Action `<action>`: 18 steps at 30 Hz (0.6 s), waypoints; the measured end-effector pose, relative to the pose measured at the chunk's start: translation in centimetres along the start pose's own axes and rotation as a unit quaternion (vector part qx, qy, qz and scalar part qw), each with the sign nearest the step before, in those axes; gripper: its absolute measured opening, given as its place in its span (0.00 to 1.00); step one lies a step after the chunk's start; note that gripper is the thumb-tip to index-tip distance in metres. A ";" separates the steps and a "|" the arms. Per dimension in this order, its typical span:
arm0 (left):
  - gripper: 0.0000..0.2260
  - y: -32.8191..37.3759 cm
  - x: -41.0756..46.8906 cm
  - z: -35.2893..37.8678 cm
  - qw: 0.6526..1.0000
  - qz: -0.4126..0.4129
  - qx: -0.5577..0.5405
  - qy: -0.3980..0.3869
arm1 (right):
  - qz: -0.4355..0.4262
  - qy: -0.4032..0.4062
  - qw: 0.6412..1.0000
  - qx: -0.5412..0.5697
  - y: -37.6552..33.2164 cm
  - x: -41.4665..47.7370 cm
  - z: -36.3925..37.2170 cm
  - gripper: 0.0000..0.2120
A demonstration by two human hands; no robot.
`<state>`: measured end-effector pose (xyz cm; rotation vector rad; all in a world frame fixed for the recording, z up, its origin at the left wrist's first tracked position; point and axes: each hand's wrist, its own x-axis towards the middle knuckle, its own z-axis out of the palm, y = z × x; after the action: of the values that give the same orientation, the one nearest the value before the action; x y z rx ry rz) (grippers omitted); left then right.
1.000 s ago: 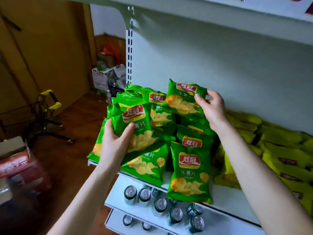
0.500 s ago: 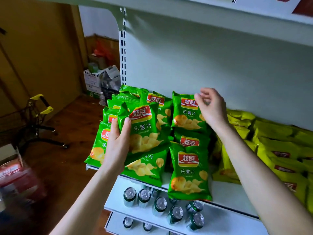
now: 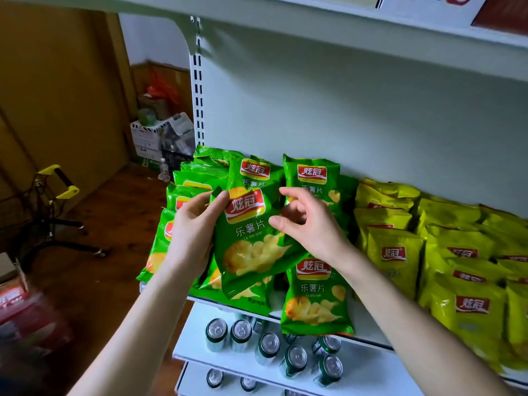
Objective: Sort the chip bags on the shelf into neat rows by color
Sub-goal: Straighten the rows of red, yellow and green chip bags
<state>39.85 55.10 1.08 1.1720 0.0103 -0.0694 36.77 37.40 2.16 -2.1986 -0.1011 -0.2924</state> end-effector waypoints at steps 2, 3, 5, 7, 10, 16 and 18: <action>0.06 0.2 0.0 0.1 1.000 0.014 -0.004 0.004 | 0.014 0.013 1.000 0.010 0.0 -0.3 0.2 0.25; 0.06 0.2 0.0 0.2 1.000 0.014 -0.011 0.010 | 0.021 0.009 1.000 0.021 0.0 -0.4 0.3 0.24; 0.06 0.1 0.3 0.3 0.999 0.008 -0.036 0.039 | 0.028 -0.003 0.999 0.034 0.2 -0.8 0.7 0.25; 0.13 0.1 0.4 0.6 0.994 -0.006 -0.077 0.076 | 0.034 0.000 0.998 0.056 0.3 -1.2 1.1 0.27; 0.17 -0.2 0.6 0.8 0.987 -0.014 -0.119 0.108 | 0.032 0.006 0.996 0.083 -0.1 -1.6 1.3 0.27; 0.13 0.1 1.8 0.1 0.993 -0.026 -0.080 0.081 | 0.007 -0.004 0.994 0.106 -0.6 -1.3 1.3 0.29; 0.13 0.4 2.1 -0.2 0.997 0.007 0.002 0.077 | 0.001 0.032 0.996 0.087 -0.7 -0.7 1.1 0.29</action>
<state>41.95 55.30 1.31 1.1788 0.1390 0.0333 36.17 38.71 1.97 -2.0141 -0.0853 -0.3387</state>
